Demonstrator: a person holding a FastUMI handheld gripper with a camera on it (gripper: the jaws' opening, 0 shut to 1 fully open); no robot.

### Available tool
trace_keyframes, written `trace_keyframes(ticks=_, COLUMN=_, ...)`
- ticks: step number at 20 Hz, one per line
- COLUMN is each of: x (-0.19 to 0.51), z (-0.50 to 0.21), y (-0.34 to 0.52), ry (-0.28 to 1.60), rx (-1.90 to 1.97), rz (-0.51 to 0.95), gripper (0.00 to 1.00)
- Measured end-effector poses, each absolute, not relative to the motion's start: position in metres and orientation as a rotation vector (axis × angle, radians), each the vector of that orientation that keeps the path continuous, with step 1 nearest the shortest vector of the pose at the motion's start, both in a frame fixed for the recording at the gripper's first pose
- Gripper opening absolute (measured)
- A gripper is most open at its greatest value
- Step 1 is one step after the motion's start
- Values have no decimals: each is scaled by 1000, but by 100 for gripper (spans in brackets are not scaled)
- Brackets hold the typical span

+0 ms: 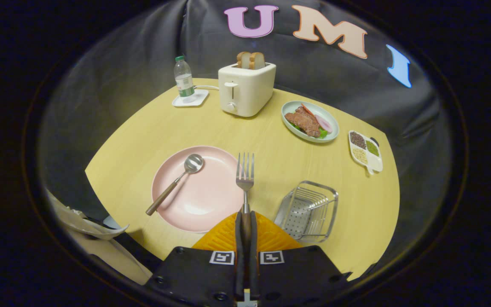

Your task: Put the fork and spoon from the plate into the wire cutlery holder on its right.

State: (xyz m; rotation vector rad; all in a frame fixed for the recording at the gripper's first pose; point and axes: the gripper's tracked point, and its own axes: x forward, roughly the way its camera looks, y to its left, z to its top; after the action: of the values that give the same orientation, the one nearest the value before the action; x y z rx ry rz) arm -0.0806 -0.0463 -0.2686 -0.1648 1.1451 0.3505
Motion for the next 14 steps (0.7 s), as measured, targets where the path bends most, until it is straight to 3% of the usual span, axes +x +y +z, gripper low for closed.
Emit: trace_keyframes(ticks=14, x=-94, z=-258, y=-145, ry=1294, rx=-296, rz=385, gripper=8)
